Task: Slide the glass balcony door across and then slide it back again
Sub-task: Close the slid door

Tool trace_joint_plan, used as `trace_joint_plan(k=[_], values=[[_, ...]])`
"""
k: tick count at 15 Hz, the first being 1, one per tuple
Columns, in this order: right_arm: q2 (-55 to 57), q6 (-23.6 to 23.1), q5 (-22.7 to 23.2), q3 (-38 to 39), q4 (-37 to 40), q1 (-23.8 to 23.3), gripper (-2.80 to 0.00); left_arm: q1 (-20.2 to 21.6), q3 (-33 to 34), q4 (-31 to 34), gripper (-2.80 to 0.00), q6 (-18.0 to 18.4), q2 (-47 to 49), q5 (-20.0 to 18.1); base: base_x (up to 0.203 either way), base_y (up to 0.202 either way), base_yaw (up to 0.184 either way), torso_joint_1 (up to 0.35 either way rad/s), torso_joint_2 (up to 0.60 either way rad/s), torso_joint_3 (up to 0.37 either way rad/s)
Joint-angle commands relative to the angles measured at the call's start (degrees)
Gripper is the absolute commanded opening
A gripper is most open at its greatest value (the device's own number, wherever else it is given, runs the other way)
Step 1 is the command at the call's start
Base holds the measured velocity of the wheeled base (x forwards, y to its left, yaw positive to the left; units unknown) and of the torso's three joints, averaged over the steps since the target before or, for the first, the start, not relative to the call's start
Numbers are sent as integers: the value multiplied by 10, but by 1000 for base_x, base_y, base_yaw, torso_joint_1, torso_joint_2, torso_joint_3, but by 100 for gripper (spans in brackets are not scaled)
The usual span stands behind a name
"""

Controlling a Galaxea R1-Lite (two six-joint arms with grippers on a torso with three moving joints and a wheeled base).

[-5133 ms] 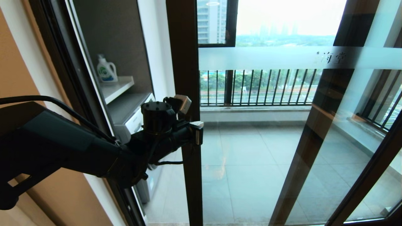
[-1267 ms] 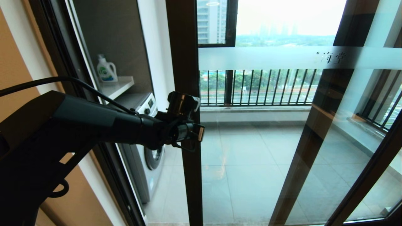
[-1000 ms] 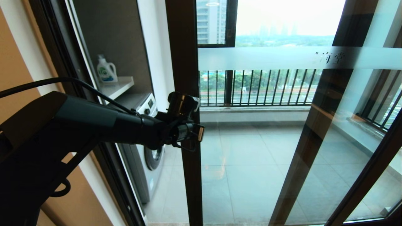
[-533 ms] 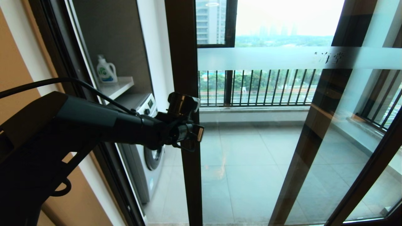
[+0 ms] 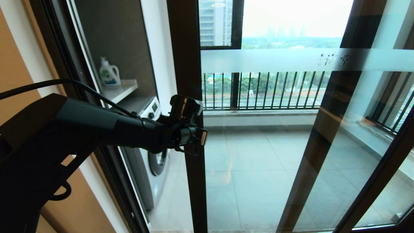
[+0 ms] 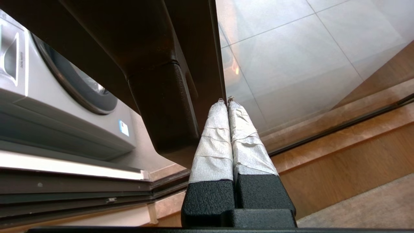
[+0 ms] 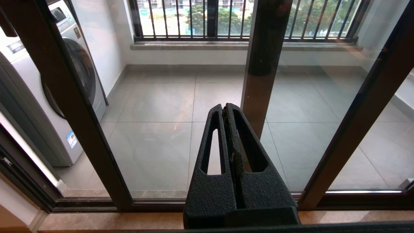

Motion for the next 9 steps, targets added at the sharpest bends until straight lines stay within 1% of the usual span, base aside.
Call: trace_joint_plan(k=[1, 4, 9], values=[[1, -1, 0, 0, 0, 0, -280, 4, 1, -2, -280, 0, 0, 3, 0, 0, 0, 0, 0, 0], [1, -1, 0, 0, 0, 0, -280, 7, 1, 11, -280, -1, -2, 3, 0, 0, 0, 0, 0, 0], [1, -1, 0, 0, 0, 0, -280, 22, 11, 12, -280, 0, -14, 2, 0, 0, 0, 0, 0, 0]])
